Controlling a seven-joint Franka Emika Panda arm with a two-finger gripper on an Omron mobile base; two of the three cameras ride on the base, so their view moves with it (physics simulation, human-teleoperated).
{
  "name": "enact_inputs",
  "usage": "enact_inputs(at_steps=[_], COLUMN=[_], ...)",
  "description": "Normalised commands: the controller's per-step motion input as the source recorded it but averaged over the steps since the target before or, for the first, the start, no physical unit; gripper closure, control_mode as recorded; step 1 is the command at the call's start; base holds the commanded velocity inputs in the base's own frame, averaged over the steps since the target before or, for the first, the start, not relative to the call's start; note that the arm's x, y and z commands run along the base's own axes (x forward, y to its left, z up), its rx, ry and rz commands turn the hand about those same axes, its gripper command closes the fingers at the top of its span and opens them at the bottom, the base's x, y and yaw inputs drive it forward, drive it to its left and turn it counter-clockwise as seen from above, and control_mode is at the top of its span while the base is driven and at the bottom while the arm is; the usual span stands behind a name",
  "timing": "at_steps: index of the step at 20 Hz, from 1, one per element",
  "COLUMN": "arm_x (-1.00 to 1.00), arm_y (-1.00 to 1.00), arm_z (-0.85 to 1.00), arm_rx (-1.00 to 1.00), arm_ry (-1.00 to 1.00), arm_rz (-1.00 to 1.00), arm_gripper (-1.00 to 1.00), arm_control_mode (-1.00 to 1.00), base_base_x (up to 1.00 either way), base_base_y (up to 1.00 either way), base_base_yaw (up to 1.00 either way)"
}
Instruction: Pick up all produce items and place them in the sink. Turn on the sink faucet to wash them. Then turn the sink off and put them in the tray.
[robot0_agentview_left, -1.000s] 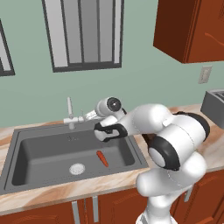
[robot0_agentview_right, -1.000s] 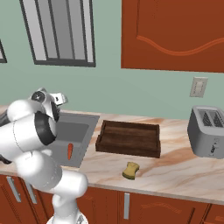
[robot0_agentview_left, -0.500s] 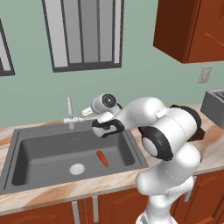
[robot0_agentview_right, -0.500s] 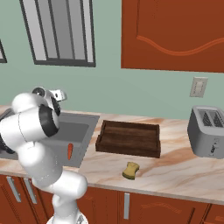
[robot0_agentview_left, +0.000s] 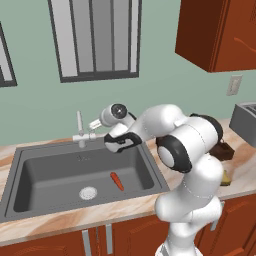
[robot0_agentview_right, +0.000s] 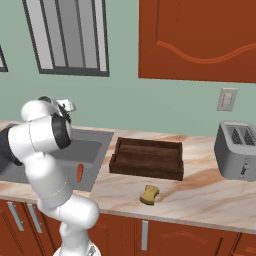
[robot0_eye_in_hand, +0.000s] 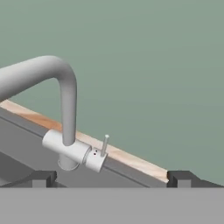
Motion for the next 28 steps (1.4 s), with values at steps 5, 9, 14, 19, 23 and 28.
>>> enact_inputs(at_steps=[5, 9, 14, 19, 23, 28], arm_x=[0.15, 0.12, 0.15, 0.07, 0.0, 0.0], arm_y=[0.15, 0.11, 0.11, 0.04, 0.0, 0.0], arm_z=[0.0, -0.02, 0.0, -0.02, -0.08, -0.08], arm_rx=[0.0, 0.0, 0.0, 0.0, 0.0, 0.0], arm_ry=[0.0, 0.0, 0.0, 0.0, 0.0, 0.0], arm_rz=[0.0, 0.0, 0.0, 0.0, 0.0, 0.01], arm_gripper=[-1.0, -1.0, -1.0, -1.0, -1.0, -1.0], arm_control_mode=[-1.0, -1.0, -1.0, -1.0, -1.0, -1.0], base_base_x=[0.0, 0.0, 0.0, 0.0, 0.0, 0.0], base_base_y=[0.0, 0.0, 0.0, 0.0, 0.0, 0.0], base_base_yaw=[0.0, 0.0, 0.0, 0.0, 0.0, 0.0])
